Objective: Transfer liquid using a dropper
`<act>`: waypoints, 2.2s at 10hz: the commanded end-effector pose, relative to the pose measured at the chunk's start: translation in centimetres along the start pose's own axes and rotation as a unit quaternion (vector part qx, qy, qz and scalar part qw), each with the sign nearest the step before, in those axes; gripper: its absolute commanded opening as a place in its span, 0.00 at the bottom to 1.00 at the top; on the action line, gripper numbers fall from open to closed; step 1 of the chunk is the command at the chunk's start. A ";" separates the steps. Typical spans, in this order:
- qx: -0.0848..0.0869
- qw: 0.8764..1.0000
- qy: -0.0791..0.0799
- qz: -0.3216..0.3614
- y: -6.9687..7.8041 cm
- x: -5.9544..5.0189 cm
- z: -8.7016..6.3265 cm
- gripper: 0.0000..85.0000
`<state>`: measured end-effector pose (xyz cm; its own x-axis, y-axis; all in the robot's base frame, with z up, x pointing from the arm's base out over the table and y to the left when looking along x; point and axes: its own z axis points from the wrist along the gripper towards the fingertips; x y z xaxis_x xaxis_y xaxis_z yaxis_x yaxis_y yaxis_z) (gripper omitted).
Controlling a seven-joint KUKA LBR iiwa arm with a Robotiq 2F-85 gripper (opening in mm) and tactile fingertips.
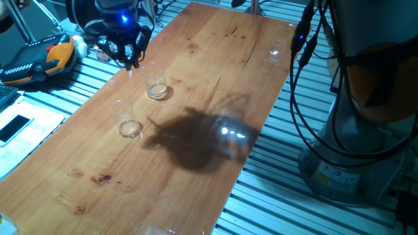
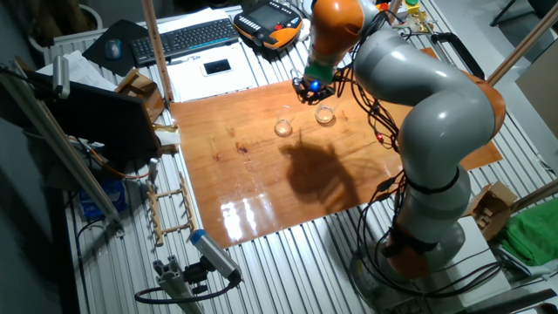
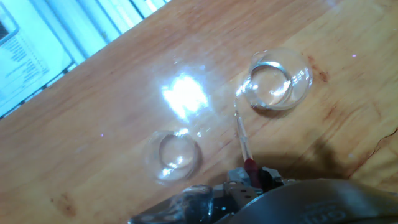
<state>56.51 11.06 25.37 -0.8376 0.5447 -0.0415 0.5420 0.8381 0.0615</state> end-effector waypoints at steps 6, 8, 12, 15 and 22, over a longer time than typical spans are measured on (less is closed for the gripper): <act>0.002 1.000 -0.003 -0.009 0.2 0.2 0.5 0.22; 0.005 1.000 -0.010 -0.017 0.2 0.2 0.5 0.22; 0.005 1.000 -0.008 -0.024 0.2 0.2 0.5 0.22; 0.005 1.000 -0.006 -0.013 1.4 1.1 0.8 0.22; -0.006 1.000 0.002 0.004 4.1 2.6 3.8 0.22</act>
<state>56.78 16.05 21.76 -0.8333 0.5516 -0.0360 0.5483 0.8331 0.0729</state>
